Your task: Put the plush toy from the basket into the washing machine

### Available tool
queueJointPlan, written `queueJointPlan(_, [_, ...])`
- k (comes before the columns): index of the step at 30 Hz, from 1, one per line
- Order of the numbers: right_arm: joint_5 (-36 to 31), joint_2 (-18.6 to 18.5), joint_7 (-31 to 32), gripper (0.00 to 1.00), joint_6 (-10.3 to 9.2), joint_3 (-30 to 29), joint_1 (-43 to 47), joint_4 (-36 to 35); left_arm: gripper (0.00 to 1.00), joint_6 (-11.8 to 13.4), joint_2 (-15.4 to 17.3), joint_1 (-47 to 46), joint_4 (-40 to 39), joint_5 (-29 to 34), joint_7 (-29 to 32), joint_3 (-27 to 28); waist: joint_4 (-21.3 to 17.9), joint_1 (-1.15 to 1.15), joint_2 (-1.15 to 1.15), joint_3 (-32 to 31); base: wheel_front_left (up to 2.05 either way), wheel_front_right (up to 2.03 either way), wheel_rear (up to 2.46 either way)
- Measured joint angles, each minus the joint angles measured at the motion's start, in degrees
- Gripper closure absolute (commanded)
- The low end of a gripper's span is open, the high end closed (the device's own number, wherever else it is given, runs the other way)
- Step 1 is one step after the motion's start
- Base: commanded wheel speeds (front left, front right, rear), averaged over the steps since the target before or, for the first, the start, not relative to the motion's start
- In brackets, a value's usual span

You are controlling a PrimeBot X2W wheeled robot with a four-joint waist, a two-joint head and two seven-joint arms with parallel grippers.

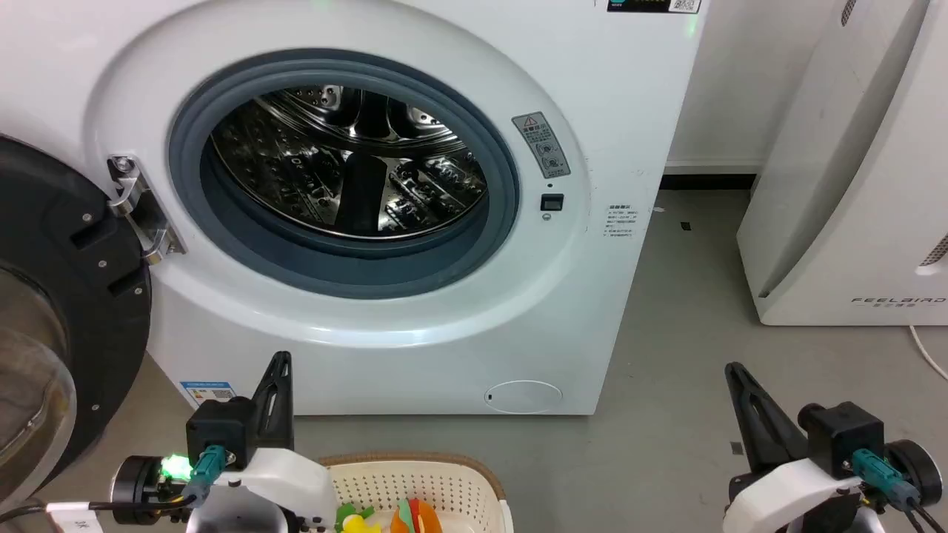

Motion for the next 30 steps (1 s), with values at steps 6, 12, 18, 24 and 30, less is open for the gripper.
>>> queueJointPlan(6, [0.0, 0.0, 0.0, 1.0, 0.0, 0.0, 0.0, 0.0, 1.0, 0.0, 0.0, 0.0, 0.0, 0.0, 0.0, 0.0, 0.0, 0.0, 0.0, 0.0, 0.0, 0.0, 0.0])
queueJointPlan(12, [0.0, 0.0, 0.0, 1.0, 0.0, 0.0, 0.0, 0.0, 1.0, 0.0, 0.0, 0.0, 0.0, 0.0, 0.0, 0.0, 0.0, 0.0, 0.0, 0.0, 0.0, 0.0, 0.0])
queueJointPlan(18, [0.0, 0.0, 0.0, 1.0, -0.01, 0.0, 0.0, 0.0, 1.0, 0.0, 0.0, 0.0, 0.0, 0.0, 0.0, 0.0, 0.0, 0.0, 0.0, 0.0, 0.0, 0.0, 0.0])
queueJointPlan(24, [0.02, 0.0, -0.01, 0.0, 0.0, 0.0, 0.02, -0.01, 0.0, -0.01, 0.0, -0.01, 0.03, -0.01, 0.0, 0.01, 0.0, 0.0, 0.0, 0.0, 0.0, 0.0, 0.0])
queueJointPlan(30, [0.48, 0.0, -0.26, 0.0, 0.0, -0.3, 0.03, -0.14, 0.0, 0.25, 0.0, -0.03, 0.26, -0.02, -0.24, -0.32, -0.02, 0.0, 0.0, 0.13, 0.0, 0.0, 0.0])
